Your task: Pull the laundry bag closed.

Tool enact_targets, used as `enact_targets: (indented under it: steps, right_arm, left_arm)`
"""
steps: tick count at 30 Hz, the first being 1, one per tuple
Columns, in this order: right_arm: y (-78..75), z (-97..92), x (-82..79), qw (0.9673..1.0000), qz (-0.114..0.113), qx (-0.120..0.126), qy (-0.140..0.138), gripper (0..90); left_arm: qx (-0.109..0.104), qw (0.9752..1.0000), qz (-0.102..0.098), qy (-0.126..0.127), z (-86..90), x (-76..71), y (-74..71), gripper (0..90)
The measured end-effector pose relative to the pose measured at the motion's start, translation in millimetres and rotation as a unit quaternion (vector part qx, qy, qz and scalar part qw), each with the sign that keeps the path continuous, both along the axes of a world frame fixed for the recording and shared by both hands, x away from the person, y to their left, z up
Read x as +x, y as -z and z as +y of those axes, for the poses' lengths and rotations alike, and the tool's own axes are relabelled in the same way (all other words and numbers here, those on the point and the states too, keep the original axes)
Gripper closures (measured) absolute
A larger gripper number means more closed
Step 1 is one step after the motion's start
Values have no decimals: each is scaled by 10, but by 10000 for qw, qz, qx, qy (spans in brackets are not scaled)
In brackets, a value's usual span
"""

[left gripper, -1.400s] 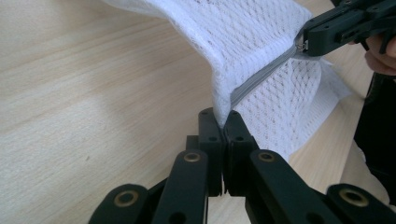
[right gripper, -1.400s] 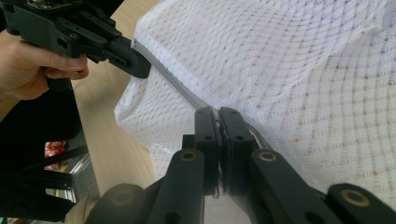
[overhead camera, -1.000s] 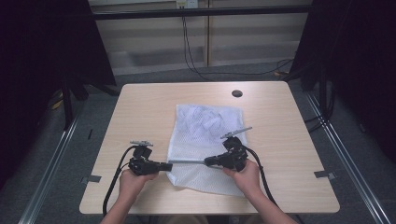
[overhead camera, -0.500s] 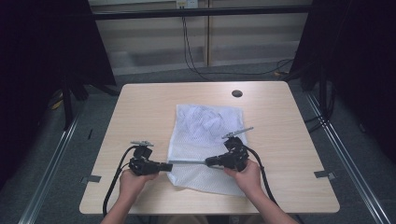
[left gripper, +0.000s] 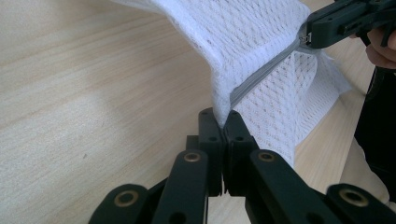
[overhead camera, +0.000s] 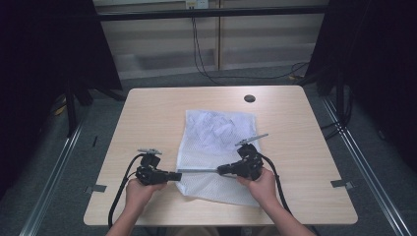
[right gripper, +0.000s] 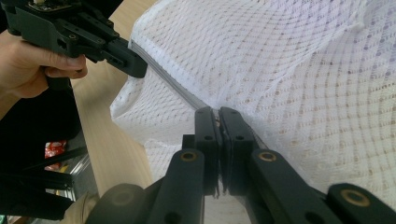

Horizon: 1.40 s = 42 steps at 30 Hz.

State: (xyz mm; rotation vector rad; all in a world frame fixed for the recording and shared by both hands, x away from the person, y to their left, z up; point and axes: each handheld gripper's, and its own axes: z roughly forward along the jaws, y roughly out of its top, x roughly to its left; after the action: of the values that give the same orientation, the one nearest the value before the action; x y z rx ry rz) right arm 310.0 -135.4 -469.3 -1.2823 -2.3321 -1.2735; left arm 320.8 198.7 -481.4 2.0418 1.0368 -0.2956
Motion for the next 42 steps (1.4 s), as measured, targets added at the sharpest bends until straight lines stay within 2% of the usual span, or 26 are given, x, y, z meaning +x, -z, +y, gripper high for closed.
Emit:
enact_targets:
  steps: [2,17,25,27,30,32,34,42]
  right_arm:
    - [3,0,4,10000,7,19,4,871]
    - [-9,-28,12,10000,-3,14,-15,871]
    - [-19,-53,12,10000,-10,16,30,871]
    - [-19,-59,14,10000,6,18,24,871]
    - [-21,-74,15,10000,-20,-32,57,871]
    - [-24,-127,20,9999,-12,-72,132,871]
    - [-22,-177,25,9999,5,29,167,871]
    - [-31,-187,8,9998,1,-54,166,871]
  left_arm:
    - [-50,10000,15,-33,-3,-2,-3,887]
    - [4,10000,11,-17,8,-3,-2,887]
    - [-127,9998,77,-117,35,-5,20,887]
    - [-102,9999,74,-48,43,-2,13,887]
    - [25,9999,-1,-145,60,-7,3,888]
    - [-150,9996,85,-209,114,1,8,888]
    - [-129,9997,37,-184,121,-4,3,888]
    - [-111,9998,31,-177,101,-15,-15,887]
